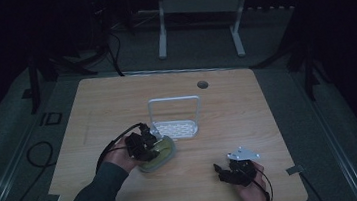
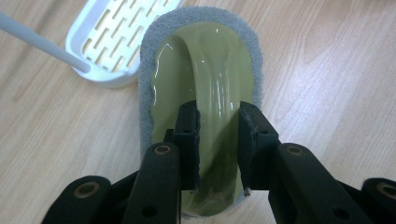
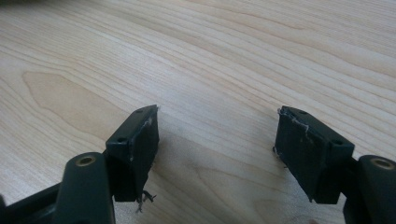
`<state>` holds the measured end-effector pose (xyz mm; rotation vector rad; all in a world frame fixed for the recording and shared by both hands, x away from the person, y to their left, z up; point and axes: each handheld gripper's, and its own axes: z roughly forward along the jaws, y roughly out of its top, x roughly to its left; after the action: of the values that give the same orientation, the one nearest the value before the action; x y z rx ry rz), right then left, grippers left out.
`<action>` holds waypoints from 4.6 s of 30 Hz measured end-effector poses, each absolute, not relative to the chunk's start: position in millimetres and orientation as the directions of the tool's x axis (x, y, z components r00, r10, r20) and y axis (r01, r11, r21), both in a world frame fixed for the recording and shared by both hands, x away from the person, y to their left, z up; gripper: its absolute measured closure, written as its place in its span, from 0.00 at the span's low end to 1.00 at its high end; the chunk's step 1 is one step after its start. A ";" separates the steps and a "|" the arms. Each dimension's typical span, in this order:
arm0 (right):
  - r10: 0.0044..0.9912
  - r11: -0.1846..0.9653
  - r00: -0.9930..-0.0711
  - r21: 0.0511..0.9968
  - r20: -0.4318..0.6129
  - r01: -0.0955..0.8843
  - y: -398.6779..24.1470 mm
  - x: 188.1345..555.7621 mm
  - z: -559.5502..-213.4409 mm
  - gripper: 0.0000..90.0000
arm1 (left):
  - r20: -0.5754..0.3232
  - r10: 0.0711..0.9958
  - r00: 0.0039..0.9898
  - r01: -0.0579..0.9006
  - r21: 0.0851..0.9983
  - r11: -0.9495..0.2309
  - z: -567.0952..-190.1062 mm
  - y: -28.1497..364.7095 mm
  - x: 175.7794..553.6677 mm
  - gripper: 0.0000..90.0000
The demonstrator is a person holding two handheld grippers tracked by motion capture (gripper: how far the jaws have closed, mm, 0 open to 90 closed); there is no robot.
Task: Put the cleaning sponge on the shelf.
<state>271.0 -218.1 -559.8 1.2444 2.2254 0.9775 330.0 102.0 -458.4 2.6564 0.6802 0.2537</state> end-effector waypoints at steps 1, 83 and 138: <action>0.855 0.356 -0.519 0.741 -0.013 0.569 -218.1 271.0 -559.8 0.33 | 0.081 0.490 0.868 0.419 0.410 -0.810 -458.0 101.5 330.3 0.80; 0.854 0.356 -0.520 0.741 -0.011 0.570 -217.8 270.9 -559.8 0.33 | 0.242 0.237 0.941 0.120 0.417 -0.901 -419.5 69.0 377.2 0.80; 0.854 0.356 -0.520 0.741 -0.011 0.569 -217.9 270.9 -559.8 0.33 | 0.284 0.066 0.956 -0.021 0.294 -0.956 -426.2 35.2 398.7 0.80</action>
<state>270.9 -217.9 -559.8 1.2444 2.2271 0.9787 398.7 35.2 -426.2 2.8116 0.0334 0.4230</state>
